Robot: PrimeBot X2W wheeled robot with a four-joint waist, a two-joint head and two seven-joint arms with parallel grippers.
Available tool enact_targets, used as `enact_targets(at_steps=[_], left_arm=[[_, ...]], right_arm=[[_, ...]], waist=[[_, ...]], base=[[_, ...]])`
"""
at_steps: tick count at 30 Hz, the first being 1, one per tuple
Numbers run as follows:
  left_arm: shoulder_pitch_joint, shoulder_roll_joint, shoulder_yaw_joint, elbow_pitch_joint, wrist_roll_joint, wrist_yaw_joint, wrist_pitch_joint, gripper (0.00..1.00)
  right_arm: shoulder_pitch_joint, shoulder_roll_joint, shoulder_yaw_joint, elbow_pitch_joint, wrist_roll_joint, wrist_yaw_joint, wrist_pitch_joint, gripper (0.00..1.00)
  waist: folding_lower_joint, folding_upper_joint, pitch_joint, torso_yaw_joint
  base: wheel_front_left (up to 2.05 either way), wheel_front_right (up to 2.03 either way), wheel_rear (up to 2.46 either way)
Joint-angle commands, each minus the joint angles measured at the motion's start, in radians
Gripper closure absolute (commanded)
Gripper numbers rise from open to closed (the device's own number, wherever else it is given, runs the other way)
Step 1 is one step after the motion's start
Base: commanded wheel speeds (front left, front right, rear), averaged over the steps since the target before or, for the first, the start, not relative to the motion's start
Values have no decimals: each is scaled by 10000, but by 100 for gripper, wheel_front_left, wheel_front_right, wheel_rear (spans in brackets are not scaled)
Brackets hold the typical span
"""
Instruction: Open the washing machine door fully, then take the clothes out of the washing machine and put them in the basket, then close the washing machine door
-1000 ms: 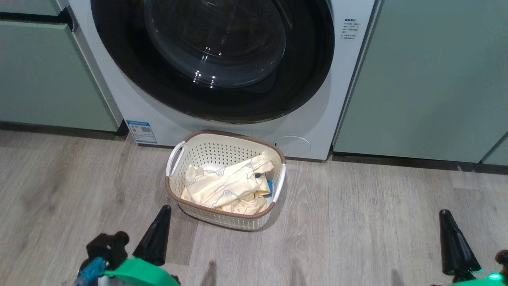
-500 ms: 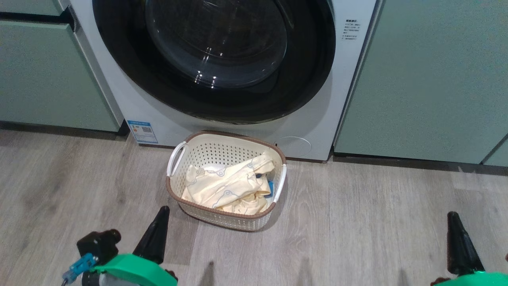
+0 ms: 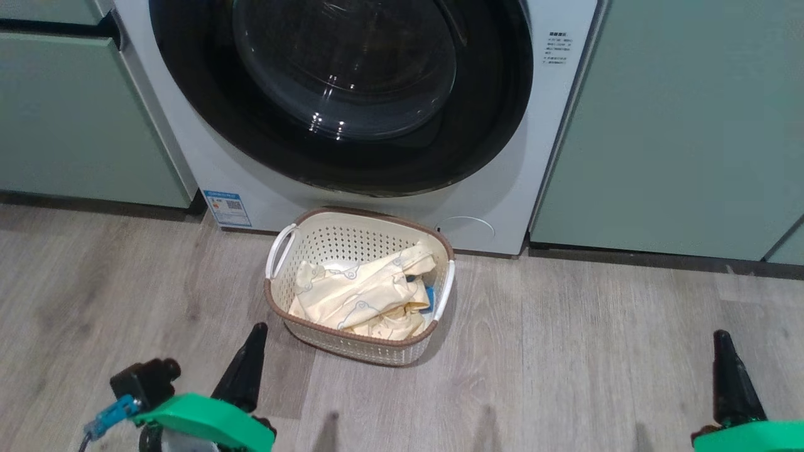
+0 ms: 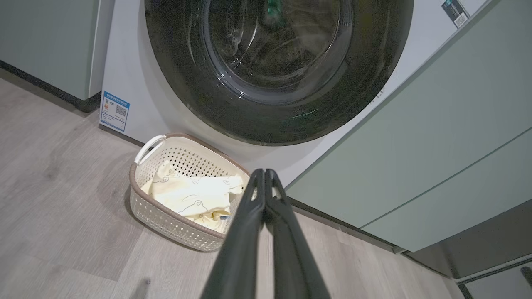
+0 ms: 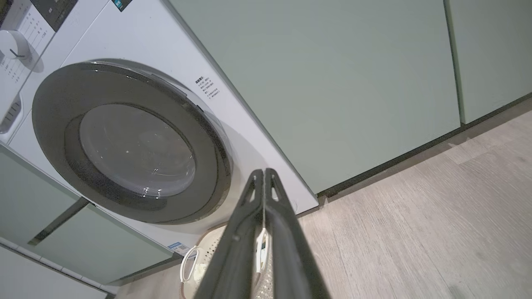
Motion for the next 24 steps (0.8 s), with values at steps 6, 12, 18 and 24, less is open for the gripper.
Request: enact_targets(at_steps=[6, 12, 18, 24], left_arm=[[-655, 50, 312, -172, -866, -199, 208, 100], [-756, 34, 376, -53, -1556, -292, 355, 100], [-857, 17, 442, 67, -2244, -384, 505, 100], [-958, -2, 510, 188, -2931, -476, 656, 100]], right_arm=[[-628, -237, -34, -144, 895, 5, 219, 100], [-748, -252, -62, -18, 1602, 6, 380, 100], [-868, -265, -93, 108, 2305, 7, 544, 100], [-988, -275, -128, 235, 3006, 7, 711, 100]], waist=[[0, 0, -8, 14], [0, 0, -17, 28], [0, 0, -25, 42], [0, 0, -33, 55]], base=[[0, 0, 0], [0, 0, 0], [0, 0, 0], [0, 0, 0]])
